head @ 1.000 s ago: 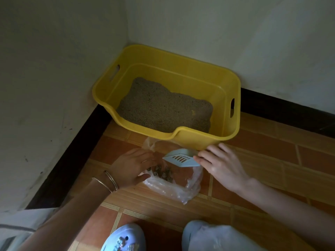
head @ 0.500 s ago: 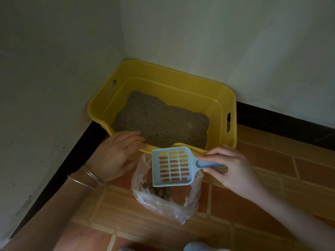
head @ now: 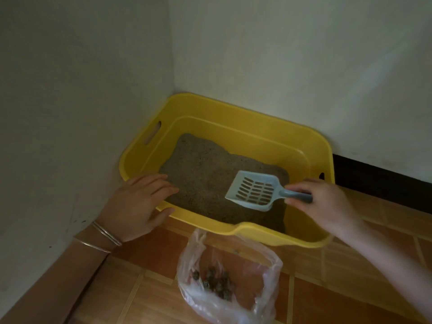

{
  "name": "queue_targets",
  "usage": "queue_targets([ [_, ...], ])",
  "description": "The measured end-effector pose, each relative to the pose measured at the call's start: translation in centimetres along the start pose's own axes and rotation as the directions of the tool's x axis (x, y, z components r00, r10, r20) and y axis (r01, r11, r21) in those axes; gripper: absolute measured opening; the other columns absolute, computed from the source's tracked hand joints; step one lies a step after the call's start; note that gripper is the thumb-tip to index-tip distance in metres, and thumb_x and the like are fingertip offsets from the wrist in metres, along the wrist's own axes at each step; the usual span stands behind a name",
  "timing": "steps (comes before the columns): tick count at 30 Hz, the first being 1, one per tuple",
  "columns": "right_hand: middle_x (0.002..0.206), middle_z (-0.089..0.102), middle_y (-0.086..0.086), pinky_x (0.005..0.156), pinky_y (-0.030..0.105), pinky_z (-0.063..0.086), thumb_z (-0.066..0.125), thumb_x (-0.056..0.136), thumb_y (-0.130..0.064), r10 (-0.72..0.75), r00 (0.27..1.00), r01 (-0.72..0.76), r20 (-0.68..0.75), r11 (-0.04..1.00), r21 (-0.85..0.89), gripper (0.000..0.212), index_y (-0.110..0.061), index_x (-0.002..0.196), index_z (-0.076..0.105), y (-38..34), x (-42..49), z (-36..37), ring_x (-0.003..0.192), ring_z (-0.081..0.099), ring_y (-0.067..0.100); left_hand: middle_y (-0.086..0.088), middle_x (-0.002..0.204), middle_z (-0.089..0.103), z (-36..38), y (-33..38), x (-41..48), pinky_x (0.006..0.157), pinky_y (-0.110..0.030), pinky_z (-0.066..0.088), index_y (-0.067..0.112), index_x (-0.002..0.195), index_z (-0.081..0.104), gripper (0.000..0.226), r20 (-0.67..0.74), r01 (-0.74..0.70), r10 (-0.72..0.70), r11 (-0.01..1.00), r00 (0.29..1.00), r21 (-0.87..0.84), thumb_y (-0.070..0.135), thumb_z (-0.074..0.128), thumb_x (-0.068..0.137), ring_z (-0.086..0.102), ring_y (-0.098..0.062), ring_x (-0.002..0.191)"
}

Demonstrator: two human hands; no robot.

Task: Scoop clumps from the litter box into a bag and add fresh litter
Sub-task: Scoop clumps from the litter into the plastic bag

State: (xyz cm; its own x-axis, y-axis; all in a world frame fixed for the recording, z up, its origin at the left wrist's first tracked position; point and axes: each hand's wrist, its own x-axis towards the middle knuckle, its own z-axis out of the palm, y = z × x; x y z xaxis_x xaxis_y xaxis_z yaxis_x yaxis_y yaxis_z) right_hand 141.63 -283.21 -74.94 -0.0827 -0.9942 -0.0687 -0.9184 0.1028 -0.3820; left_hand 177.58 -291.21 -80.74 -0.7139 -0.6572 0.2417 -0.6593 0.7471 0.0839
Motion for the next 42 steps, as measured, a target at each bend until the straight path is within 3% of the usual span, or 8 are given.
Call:
queue_targets([
  [4, 0.098, 0.061, -0.011, 0.067, 0.027, 0.050, 0.065, 0.081, -0.040, 0.009, 0.997, 0.006, 0.082, 0.982, -0.186, 0.027, -0.029, 0.106, 0.066, 0.0, 3.2, 2.2, 0.082, 0.058, 0.008, -0.002, 0.104, 0.069, -0.3, -1.4, -0.2, 0.096, -0.036, 0.036, 0.016, 0.109, 0.069, 0.047, -0.006, 0.069, -0.069, 0.997, 0.998, 0.020, 0.047, 0.042, 0.089, 0.059, -0.022, 0.109],
  [7, 0.100, 0.059, -0.013, 0.064, 0.020, 0.046, 0.064, 0.081, -0.044, -0.071, 0.989, 0.106, 0.129, 0.953, -0.283, 0.027, -0.032, 0.106, 0.066, -0.2, 4.9, 4.0, 0.089, 0.057, 0.006, -0.002, 0.102, 0.070, -0.6, -2.0, -0.5, 0.097, -0.039, 0.039, 0.015, 0.106, 0.070, 0.044, -0.004, 0.089, -0.089, 0.996, 0.996, 0.032, 0.046, 0.045, 0.088, 0.062, -0.024, 0.105],
  [10, 0.098, 0.059, -0.014, 0.066, 0.018, 0.038, 0.063, 0.082, -0.043, -0.120, 0.978, 0.166, 0.172, 0.945, -0.283, 0.024, -0.032, 0.103, 0.066, -0.9, 6.5, 5.7, 0.091, 0.049, 0.005, -0.002, 0.098, 0.069, -0.5, -2.0, -0.7, 0.098, -0.041, 0.041, 0.014, 0.102, 0.071, 0.039, -0.029, 0.095, -0.094, 0.995, 0.995, 0.023, 0.043, 0.048, 0.087, 0.063, -0.023, 0.100],
  [14, 0.106, 0.065, -0.009, 0.080, 0.029, 0.051, 0.066, 0.081, -0.041, -0.161, 0.966, 0.204, 0.202, 0.955, -0.217, 0.026, -0.029, 0.103, 0.067, -2.5, 9.2, 7.8, 0.102, 0.055, 0.010, 0.000, 0.098, 0.068, 0.0, -1.8, -0.6, 0.100, -0.042, 0.040, 0.016, 0.100, 0.071, 0.036, -0.059, 0.118, -0.118, 0.993, 0.991, -0.005, 0.041, 0.049, 0.088, 0.063, -0.022, 0.100],
  [17, 0.105, 0.065, -0.008, 0.072, 0.024, 0.047, 0.065, 0.082, -0.040, -0.197, 0.957, 0.236, 0.214, 0.957, -0.172, 0.026, -0.028, 0.105, 0.067, -4.1, 11.3, 9.2, 0.096, 0.057, 0.010, 0.001, 0.098, 0.068, 0.4, -1.6, -0.6, 0.101, -0.041, 0.038, 0.016, 0.099, 0.072, 0.033, -0.100, 0.131, -0.134, 0.991, 0.986, -0.039, 0.039, 0.052, 0.087, 0.062, -0.022, 0.100],
  [25, 0.098, 0.067, -0.006, 0.070, 0.028, 0.048, 0.069, 0.080, -0.036, -0.211, 0.975, 0.205, 0.068, 0.975, 0.085, 0.023, -0.023, 0.099, 0.070, -7.5, 13.9, 14.2, 0.088, 0.058, 0.011, 0.003, 0.097, 0.067, 0.7, -1.4, -0.4, 0.104, -0.035, 0.034, 0.017, 0.097, 0.073, 0.029, -0.148, 0.153, -0.165, 0.984, 0.975, -0.090, 0.036, 0.054, 0.087, 0.059, -0.018, 0.103],
  [34, 0.093, 0.067, -0.007, 0.065, 0.013, 0.037, 0.073, 0.077, -0.026, -0.085, 0.995, 0.096, -0.048, 0.944, 0.316, 0.025, -0.018, 0.100, 0.071, -5.4, 12.3, 11.7, 0.073, 0.052, -0.003, 0.002, 0.093, 0.068, 0.3, -0.8, -0.2, 0.098, -0.036, 0.039, 0.017, 0.093, 0.073, 0.028, -0.167, 0.198, -0.212, 0.975, 0.963, -0.098, 0.036, 0.055, 0.086, 0.062, -0.020, 0.100],
  [42, 0.080, 0.059, -0.008, 0.050, 0.009, 0.038, 0.073, 0.077, -0.030, -0.004, 0.995, 0.012, -0.100, 0.997, 0.080, 0.026, -0.018, 0.100, 0.071, -0.9, 11.7, 7.1, 0.059, 0.048, -0.003, 0.002, 0.092, 0.069, 0.5, -0.6, -0.2, 0.098, -0.036, 0.039, 0.016, 0.091, 0.073, 0.027, -0.172, 0.225, -0.239, 0.969, 0.956, -0.098, 0.036, 0.056, 0.086, 0.063, -0.021, 0.099],
])
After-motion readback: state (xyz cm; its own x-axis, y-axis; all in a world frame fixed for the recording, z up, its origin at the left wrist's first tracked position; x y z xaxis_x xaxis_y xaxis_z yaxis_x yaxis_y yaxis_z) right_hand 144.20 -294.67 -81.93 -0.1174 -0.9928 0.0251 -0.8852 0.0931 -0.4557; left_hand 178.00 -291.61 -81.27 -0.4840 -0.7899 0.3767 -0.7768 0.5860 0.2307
